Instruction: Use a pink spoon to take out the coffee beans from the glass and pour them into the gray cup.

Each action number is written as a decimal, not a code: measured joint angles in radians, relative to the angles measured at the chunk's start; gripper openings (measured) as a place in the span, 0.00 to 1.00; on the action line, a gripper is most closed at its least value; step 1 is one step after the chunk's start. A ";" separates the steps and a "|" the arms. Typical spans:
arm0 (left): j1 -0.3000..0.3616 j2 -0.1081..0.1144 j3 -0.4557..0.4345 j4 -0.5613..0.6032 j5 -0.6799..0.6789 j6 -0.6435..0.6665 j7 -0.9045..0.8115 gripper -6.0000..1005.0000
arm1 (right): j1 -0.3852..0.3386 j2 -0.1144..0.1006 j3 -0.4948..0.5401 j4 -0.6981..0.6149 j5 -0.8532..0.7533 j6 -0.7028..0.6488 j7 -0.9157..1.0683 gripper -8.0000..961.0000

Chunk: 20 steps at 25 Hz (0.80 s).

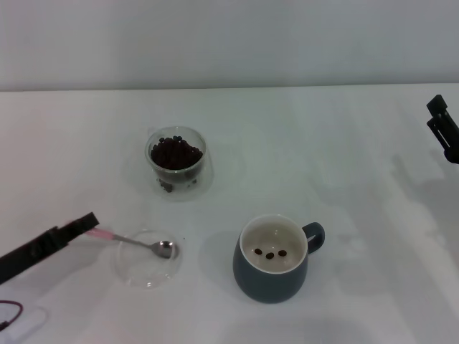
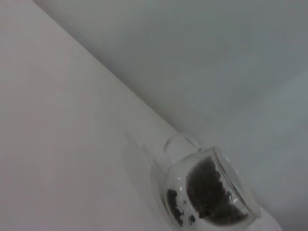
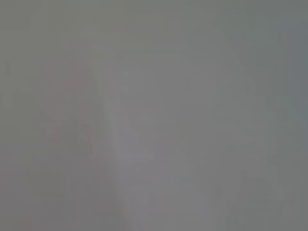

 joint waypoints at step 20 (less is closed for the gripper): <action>0.083 -0.028 -0.020 0.040 -0.111 0.037 0.222 0.57 | -0.014 0.000 0.000 0.004 0.001 0.001 0.002 0.90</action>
